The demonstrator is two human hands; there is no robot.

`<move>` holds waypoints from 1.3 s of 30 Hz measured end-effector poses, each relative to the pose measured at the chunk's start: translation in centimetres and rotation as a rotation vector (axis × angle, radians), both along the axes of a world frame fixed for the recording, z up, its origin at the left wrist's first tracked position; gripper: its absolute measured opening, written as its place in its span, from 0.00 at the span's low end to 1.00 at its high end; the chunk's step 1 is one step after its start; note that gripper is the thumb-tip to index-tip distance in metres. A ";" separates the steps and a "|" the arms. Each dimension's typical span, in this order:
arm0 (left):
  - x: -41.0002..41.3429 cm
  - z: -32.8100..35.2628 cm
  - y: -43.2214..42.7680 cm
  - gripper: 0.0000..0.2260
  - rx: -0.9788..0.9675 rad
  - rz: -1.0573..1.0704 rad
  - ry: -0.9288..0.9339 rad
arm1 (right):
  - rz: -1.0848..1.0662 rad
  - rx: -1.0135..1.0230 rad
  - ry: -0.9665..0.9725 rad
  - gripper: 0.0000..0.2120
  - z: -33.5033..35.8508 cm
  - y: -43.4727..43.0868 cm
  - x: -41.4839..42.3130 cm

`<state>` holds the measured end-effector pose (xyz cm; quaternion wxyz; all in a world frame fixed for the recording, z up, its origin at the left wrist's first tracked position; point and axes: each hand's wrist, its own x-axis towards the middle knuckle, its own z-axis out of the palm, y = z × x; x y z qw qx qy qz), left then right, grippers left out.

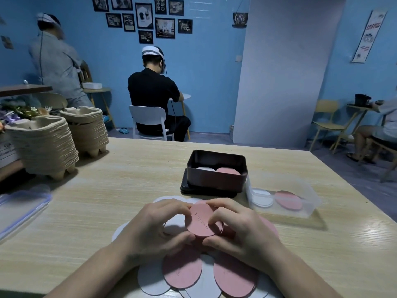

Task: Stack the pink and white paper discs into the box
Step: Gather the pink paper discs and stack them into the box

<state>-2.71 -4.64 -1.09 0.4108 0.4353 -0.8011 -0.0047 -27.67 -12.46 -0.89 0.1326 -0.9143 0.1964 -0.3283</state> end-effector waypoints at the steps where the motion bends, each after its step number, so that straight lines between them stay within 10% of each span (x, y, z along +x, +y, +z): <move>1: -0.1 -0.2 -0.1 0.10 -0.008 -0.003 0.005 | 0.003 -0.003 -0.010 0.15 0.0 0.0 0.0; 39: 0.0 2.9 -4.3 0.16 -0.038 -0.023 -0.109 | 0.016 -0.073 0.013 0.15 3.9 -4.1 0.6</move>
